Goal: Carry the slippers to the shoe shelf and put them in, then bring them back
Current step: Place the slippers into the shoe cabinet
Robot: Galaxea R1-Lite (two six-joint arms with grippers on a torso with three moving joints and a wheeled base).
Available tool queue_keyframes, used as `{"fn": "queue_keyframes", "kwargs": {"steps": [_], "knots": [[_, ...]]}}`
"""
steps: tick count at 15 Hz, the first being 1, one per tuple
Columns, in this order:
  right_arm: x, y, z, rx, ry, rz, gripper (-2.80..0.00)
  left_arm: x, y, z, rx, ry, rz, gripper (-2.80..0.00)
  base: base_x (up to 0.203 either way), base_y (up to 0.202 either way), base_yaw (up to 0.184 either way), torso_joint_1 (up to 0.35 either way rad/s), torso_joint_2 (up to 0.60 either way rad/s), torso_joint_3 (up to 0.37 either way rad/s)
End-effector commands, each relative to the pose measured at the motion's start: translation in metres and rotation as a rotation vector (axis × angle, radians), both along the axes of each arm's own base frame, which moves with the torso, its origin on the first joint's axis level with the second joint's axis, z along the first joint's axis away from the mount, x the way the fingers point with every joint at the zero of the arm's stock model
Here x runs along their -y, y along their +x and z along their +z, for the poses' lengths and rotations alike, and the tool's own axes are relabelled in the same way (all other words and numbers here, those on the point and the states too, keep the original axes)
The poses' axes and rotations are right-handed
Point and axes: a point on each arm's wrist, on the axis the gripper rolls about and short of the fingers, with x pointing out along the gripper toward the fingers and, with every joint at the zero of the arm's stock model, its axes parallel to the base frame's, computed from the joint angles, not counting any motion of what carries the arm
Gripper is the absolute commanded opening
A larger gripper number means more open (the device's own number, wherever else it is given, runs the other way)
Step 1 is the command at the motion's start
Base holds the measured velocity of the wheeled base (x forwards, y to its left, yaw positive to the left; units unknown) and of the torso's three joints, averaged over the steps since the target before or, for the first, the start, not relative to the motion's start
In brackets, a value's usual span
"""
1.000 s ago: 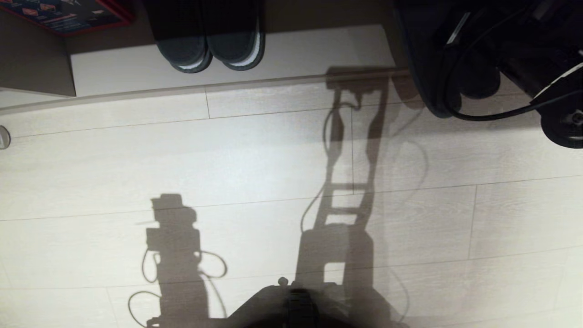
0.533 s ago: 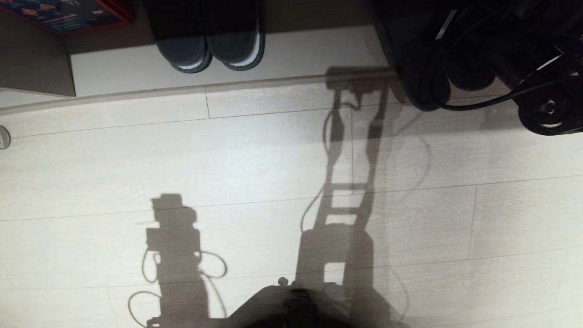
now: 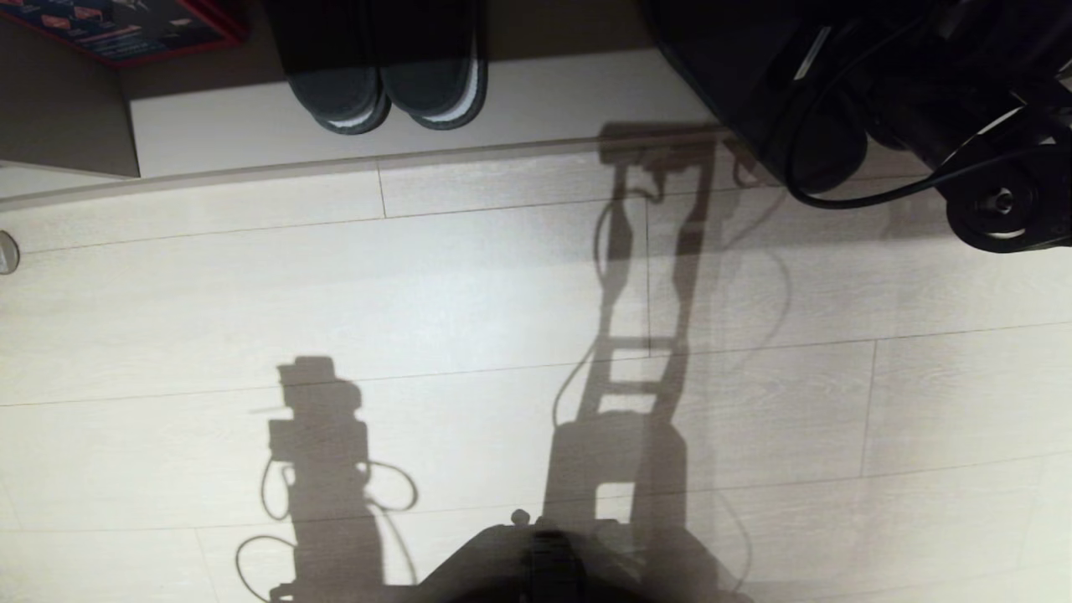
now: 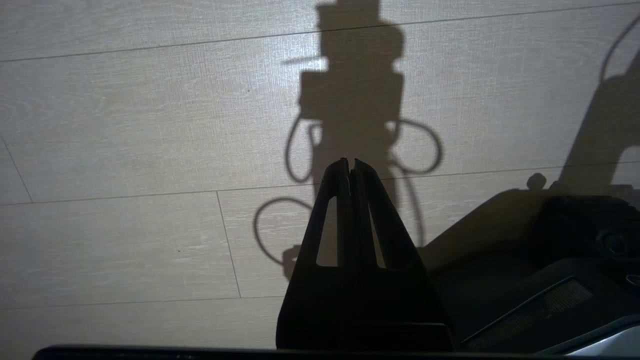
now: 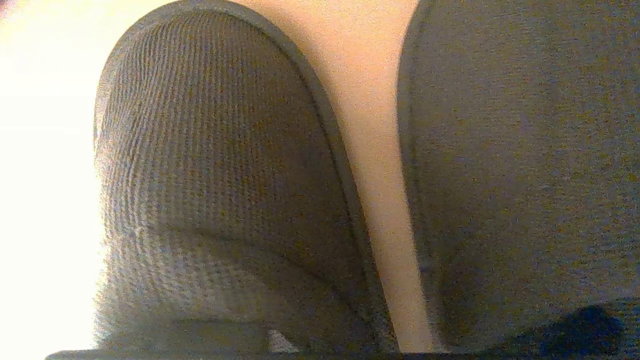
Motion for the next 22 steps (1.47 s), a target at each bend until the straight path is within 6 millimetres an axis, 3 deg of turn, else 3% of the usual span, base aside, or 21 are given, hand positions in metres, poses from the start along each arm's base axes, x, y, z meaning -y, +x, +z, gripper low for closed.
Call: {"fn": "queue_keyframes", "kwargs": {"steps": [1,7,16,17,22], "knots": [[0.000,-0.002,0.000,-0.001,-0.001,0.000,0.00,0.000,0.000,0.000,0.000,0.000,0.000,-2.80,0.000,0.000,0.000,0.000,0.00,0.000],[0.005,-0.028,-0.005,-0.030,-0.035,-0.025,0.00,0.000,0.000,0.000,0.000,0.000,0.000,-2.80,0.000,0.000,0.000,0.000,0.00,0.000],[0.009,-0.047,-0.008,-0.052,-0.037,-0.039,0.00,0.000,0.000,0.000,0.000,0.000,0.000,-2.80,0.000,0.000,0.000,0.000,0.00,0.000],[0.010,-0.048,-0.015,-0.083,-0.042,-0.040,0.00,0.000,0.000,0.000,0.000,0.000,0.000,-2.80,0.000,0.000,0.000,0.000,0.00,0.000],[0.018,-0.092,-0.026,-0.119,-0.094,-0.087,0.00,0.000,0.000,0.000,0.000,0.000,0.000,-2.80,0.000,0.000,0.000,0.000,0.00,0.000]]}}
